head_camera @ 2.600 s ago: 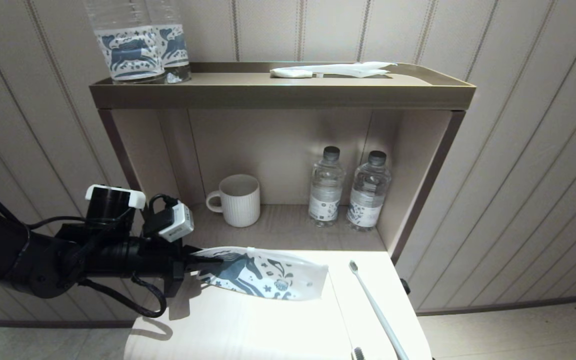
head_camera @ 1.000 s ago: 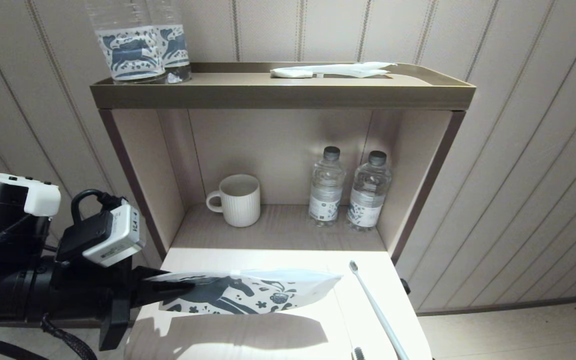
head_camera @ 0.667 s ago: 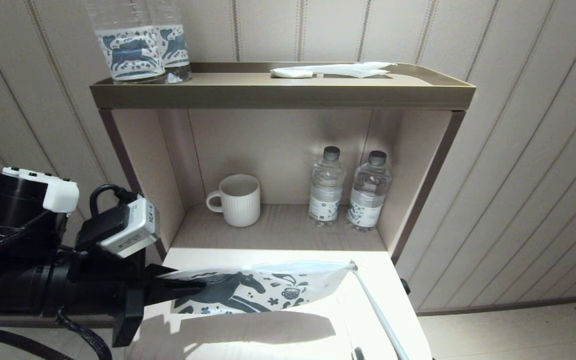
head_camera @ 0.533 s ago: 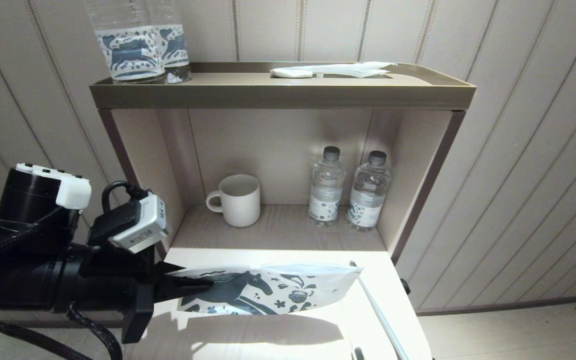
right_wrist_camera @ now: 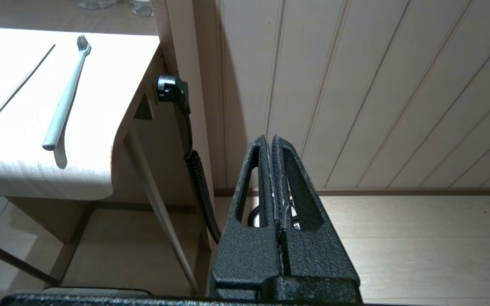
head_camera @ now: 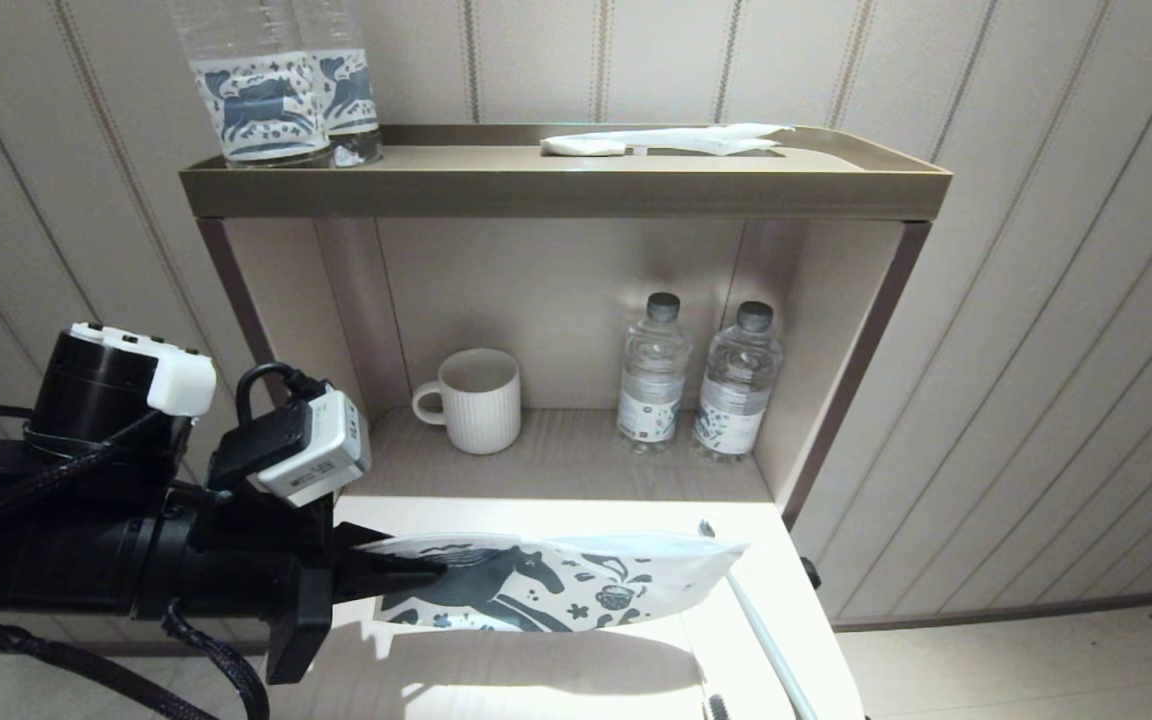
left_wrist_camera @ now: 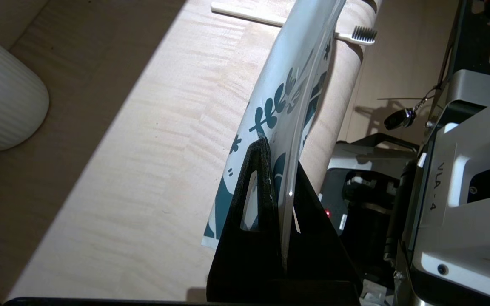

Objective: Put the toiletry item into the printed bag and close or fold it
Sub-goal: Pick up the storage bag, then open the storage bag

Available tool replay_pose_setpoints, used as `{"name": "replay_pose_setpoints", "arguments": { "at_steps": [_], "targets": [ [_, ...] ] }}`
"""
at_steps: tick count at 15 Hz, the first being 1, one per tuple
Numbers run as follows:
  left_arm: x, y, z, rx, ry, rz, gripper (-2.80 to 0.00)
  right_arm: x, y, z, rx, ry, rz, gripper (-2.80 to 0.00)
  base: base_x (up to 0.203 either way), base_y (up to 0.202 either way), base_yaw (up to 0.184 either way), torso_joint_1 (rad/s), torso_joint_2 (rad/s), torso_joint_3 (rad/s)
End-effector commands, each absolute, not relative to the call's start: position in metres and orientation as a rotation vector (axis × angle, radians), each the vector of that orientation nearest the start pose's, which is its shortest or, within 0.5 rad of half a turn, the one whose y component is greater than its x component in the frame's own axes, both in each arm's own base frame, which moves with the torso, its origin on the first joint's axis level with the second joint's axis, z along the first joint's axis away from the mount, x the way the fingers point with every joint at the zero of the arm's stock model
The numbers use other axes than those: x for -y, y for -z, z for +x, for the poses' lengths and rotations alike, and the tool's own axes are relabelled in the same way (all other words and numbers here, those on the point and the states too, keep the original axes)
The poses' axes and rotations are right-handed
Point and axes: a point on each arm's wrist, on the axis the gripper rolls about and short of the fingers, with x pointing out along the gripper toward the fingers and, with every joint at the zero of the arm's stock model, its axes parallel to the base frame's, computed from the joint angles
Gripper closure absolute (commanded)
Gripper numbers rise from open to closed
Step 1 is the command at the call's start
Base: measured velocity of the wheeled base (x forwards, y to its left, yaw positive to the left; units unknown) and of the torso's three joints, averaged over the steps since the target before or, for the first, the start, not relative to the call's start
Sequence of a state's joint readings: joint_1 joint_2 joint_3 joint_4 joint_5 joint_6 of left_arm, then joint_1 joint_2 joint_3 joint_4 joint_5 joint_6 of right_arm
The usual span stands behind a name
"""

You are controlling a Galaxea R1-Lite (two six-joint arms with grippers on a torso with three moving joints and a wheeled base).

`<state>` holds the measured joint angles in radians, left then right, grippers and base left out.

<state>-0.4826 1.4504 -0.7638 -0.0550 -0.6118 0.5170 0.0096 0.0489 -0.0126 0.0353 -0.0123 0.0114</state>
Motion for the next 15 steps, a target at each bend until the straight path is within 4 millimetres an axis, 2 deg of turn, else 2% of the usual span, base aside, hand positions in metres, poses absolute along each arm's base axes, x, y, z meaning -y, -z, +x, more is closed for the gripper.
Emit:
{"name": "replay_pose_setpoints", "arguments": {
  "at_steps": [1, 4, 5, 6, 9, 10, 12, 15],
  "targets": [
    [0.117, -0.187, 0.196, -0.376, 1.189, 0.415, 0.0, 0.0, -0.077, -0.02, -0.065, 0.002, 0.007, 0.0, 0.0, 0.0, 0.0, 0.0, 0.0, 0.0],
    [0.117, -0.189, 0.196, -0.367, 1.17, 0.425, 0.0, 0.0, -0.077, -0.02, -0.072, 0.0, 0.004, 0.0, 0.0, 0.0, 0.0, 0.0, 0.0, 0.0],
    [0.117, -0.189, 0.196, -0.37, 1.168, 0.426, 0.0, 0.001, -0.083, -0.022, -0.05, 0.001, 0.0, 0.0, 0.0, 0.0, 0.0, 0.0, 0.0, 0.0],
    [0.117, -0.188, 0.196, -0.373, 1.167, 0.426, 0.0, 0.001, -0.099, -0.026, -0.001, 0.001, 0.0, 0.0, 0.0, 0.0, 0.0, 0.0, 0.0, 0.0],
    [0.118, -0.192, 0.198, -0.351, 1.168, 0.426, 0.0, 0.0, -0.184, -0.054, 0.153, -0.041, -0.004, 0.0, 0.0, 0.0, 0.0, 0.0, 0.0, 0.0],
    [0.12, -0.193, 0.199, -0.349, 1.174, 0.427, 0.0, 0.0, -0.209, -0.054, 0.14, -0.091, -0.009, 0.0, 0.0, 0.0, 0.0, 0.0, 0.0, 0.0],
    [0.126, -0.189, 0.2, -0.356, 1.196, 0.43, 0.0, -0.004, -0.236, -0.021, -0.006, -0.224, -0.02, 0.0, 0.0, 0.0, 0.0, 0.0, 0.0, 0.0],
    [0.131, -0.185, 0.206, -0.347, 1.209, 0.423, 0.0, -0.013, -0.257, 0.04, -0.229, -0.551, 0.013, 0.0, 0.0, 0.0, 0.0, 0.0, 0.0, 0.0]
  ]
}}
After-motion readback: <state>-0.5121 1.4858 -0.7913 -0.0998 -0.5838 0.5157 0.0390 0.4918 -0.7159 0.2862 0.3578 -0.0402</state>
